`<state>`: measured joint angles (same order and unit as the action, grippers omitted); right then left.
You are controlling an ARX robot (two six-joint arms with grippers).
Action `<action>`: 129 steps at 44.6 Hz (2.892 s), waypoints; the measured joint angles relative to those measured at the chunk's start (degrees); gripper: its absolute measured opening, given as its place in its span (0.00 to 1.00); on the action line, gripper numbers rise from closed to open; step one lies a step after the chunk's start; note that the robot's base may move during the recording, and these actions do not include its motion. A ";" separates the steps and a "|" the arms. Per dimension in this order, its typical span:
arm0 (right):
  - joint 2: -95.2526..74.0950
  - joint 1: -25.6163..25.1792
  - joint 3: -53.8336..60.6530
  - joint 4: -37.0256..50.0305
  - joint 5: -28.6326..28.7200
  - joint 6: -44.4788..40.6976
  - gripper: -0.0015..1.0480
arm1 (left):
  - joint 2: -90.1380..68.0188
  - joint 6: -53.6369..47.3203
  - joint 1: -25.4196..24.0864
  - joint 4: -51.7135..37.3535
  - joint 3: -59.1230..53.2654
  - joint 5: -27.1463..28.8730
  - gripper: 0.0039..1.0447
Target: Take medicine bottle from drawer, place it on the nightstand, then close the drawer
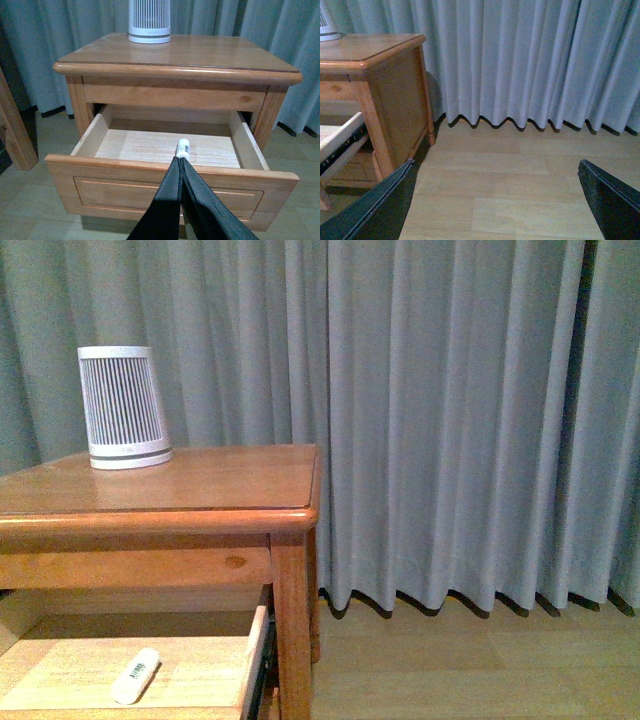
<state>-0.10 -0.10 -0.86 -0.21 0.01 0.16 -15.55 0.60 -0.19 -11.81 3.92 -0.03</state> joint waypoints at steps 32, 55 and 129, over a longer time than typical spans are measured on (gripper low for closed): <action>0.00 0.02 0.00 0.02 -0.02 0.00 0.93 | 15.23 -0.13 0.09 11.78 -3.32 -0.02 0.03; -0.09 0.02 0.02 0.04 0.37 0.00 0.93 | 15.32 -0.15 0.11 11.85 -3.34 0.24 0.29; -114.64 15.72 -58.18 11.43 -20.98 11.50 0.93 | 15.34 -0.20 0.13 11.85 -3.34 0.07 0.94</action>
<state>-114.74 15.62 -59.05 11.22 -20.97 11.66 -0.21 0.40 -0.05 0.03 0.58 0.03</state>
